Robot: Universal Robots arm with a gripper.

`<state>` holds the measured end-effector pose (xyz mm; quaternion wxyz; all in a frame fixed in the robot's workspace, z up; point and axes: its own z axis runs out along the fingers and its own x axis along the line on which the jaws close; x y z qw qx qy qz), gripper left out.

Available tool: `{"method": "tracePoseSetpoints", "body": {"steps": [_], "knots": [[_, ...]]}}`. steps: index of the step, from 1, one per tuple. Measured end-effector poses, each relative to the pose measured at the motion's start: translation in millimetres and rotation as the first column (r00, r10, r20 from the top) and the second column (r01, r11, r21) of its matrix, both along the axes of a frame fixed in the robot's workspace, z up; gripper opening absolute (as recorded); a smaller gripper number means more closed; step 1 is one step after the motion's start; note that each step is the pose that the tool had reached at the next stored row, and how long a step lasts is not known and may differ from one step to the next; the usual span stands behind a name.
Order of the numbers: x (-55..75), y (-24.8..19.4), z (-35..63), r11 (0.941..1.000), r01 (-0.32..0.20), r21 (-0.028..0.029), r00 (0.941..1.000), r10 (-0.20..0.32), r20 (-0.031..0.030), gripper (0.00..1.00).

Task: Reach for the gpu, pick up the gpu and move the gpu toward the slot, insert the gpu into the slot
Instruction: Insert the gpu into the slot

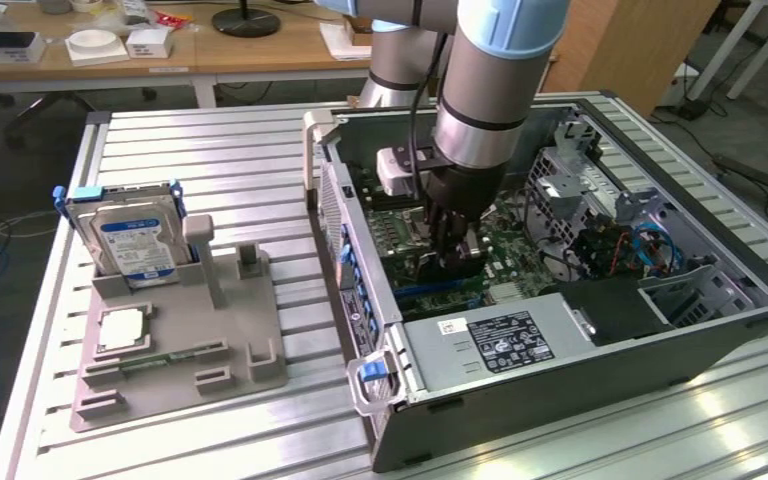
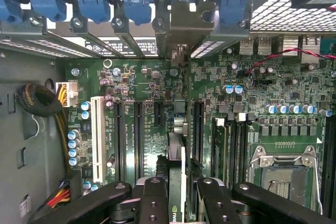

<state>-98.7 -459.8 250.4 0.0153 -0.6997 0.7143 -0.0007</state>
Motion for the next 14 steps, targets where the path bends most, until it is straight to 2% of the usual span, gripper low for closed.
{"method": "tracePoseSetpoints", "body": {"steps": [14], "knots": [[-0.1, -0.2, -1.7, 1.0, 0.0, 0.0002, 1.0, 0.0, 0.0001, 0.26]]}}
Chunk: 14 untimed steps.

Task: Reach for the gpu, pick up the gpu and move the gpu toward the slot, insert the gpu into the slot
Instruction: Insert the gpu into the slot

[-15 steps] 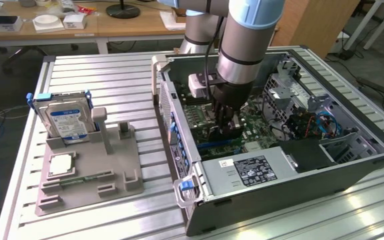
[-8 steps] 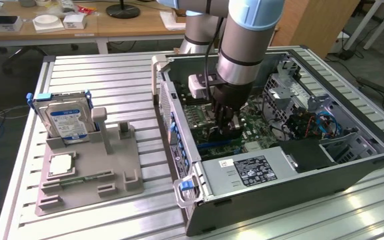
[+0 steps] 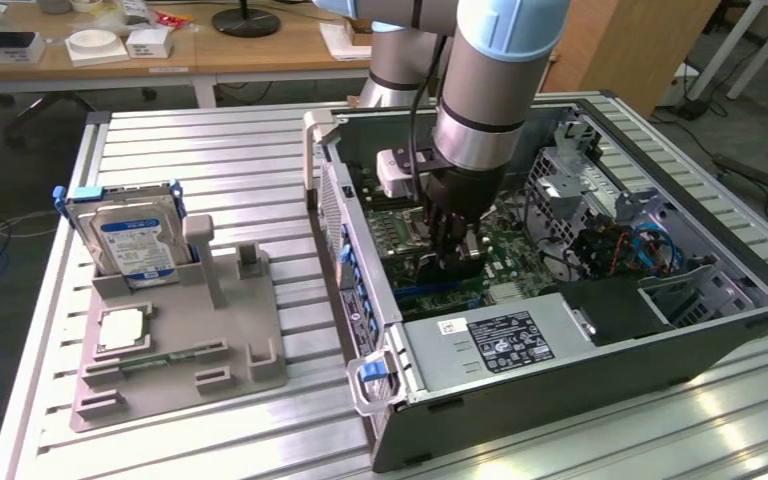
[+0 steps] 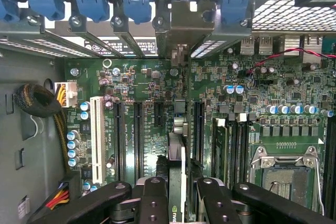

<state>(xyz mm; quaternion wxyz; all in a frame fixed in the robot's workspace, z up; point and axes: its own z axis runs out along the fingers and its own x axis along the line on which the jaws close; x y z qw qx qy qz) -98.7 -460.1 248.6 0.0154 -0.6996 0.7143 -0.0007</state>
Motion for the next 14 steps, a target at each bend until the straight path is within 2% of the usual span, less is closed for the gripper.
{"method": "tracePoseSetpoints", "body": {"steps": [14], "knots": [[-0.2, -0.3, -2.0, 1.0, 0.0, -0.0002, 1.0, 0.0, -0.0003, 0.26]]}}
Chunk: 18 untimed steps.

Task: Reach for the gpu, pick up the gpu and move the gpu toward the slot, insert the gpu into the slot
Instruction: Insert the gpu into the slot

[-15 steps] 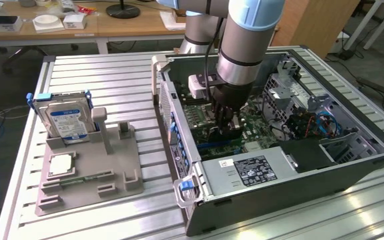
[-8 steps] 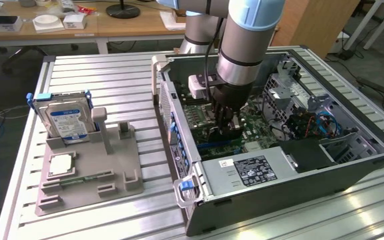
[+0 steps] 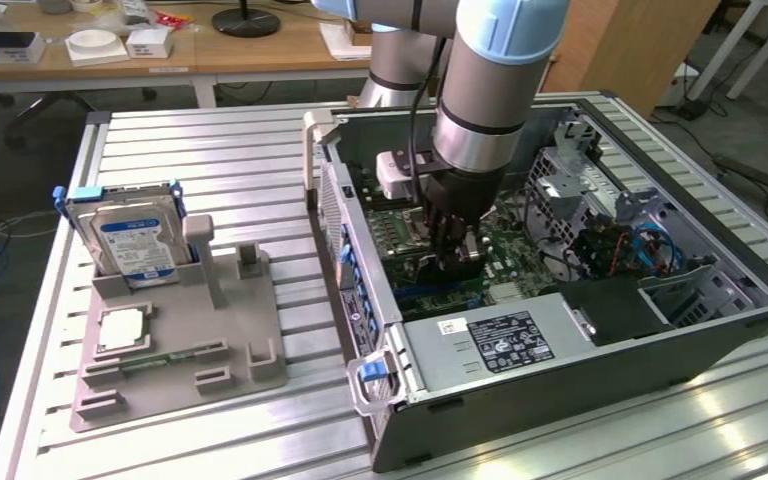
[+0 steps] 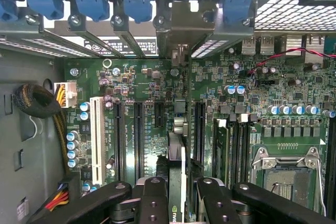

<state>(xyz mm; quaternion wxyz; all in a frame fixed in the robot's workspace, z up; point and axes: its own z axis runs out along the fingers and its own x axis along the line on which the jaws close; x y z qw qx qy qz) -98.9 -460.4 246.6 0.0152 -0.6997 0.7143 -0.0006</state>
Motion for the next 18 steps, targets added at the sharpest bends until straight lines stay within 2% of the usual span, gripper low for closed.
{"method": "tracePoseSetpoints", "body": {"steps": [18], "knots": [[0.0, 0.0, -3.8, 1.0, 0.0, 0.0, 1.0, 0.0, 0.0, 0.26]]}}
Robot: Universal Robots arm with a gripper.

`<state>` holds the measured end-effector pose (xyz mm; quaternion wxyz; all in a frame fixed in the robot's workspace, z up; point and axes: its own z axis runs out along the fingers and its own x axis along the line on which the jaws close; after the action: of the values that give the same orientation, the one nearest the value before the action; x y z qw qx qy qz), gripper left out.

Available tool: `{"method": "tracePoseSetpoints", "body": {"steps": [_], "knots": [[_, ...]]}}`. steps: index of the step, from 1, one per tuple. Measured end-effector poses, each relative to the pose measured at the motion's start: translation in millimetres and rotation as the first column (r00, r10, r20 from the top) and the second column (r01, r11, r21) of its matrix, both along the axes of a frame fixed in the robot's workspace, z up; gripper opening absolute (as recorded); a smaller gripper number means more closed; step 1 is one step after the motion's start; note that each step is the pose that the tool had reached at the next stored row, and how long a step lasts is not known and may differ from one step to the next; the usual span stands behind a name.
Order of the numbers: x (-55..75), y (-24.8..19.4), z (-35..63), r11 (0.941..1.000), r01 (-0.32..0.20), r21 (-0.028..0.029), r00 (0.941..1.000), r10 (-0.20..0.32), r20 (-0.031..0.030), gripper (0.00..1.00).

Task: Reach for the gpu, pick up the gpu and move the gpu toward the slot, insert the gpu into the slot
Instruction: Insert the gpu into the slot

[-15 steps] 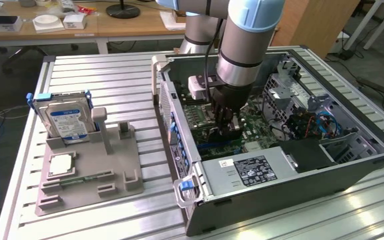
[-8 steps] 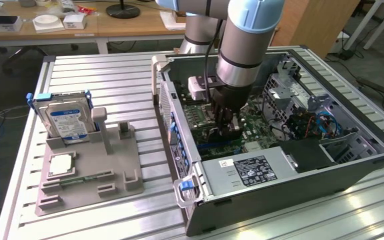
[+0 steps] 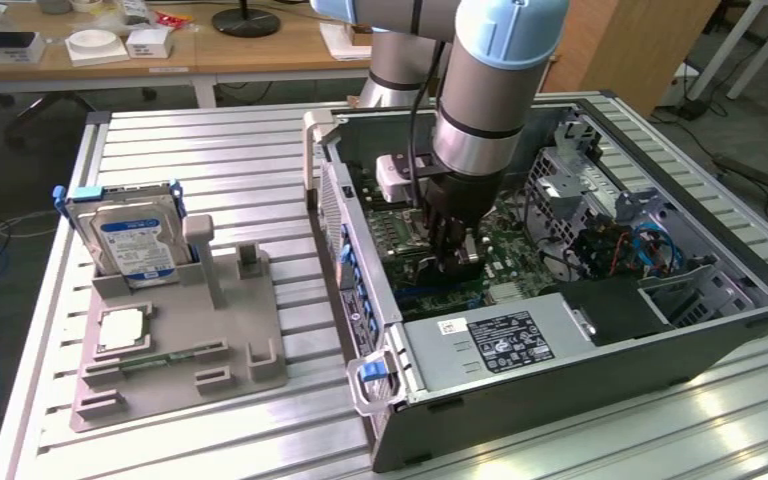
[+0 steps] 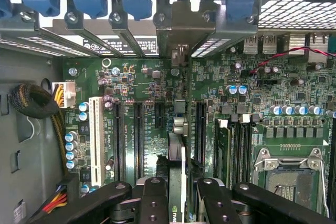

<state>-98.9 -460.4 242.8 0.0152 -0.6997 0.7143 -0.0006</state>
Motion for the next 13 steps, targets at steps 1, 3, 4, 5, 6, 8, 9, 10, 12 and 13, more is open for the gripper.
{"method": "tracePoseSetpoints", "body": {"steps": [1, 3, 4, 5, 6, 8, 9, 10, 12, 13], "knots": [[0.0, 0.0, 0.0, 1.0, 0.0, 0.0, 1.0, 0.0, 0.0, 0.26], [0.0, 0.0, 0.0, 1.0, 0.0, 0.0, 1.0, 0.0, 0.0, 0.26], [0.0, 0.0, 0.0, 1.0, 0.0, 0.0, 1.0, 0.0, 0.0, 0.26], [0.0, 0.0, 0.0, 1.0, 0.0, 0.0, 1.0, 0.0, 0.0, 0.26], [0.0, 0.0, -0.1, 1.0, 0.0, -0.0001, 1.0, 0.0, 0.0, 0.26], [0.0, 0.0, -1.6, 1.0, 0.0, -0.0001, 1.0, 0.0, 0.0, 0.26], [-0.4, -0.1, -2.9, 1.0, 0.0, -0.001, 1.0, 0.0, -0.0004, 0.26], [-0.5, -0.1, -4.8, 1.0, 0.0, -0.0008, 1.0, 0.0, -0.0005, 0.26], [-0.6, 0.0, -5.6, 1.0, 0.0, -0.0002, 1.0, 0.0, -0.001, 0.26], [-0.6, 0.0, -5.6, 1.0, 0.0, -0.0001, 1.0, 0.0, -0.0011, 0.26]]}}
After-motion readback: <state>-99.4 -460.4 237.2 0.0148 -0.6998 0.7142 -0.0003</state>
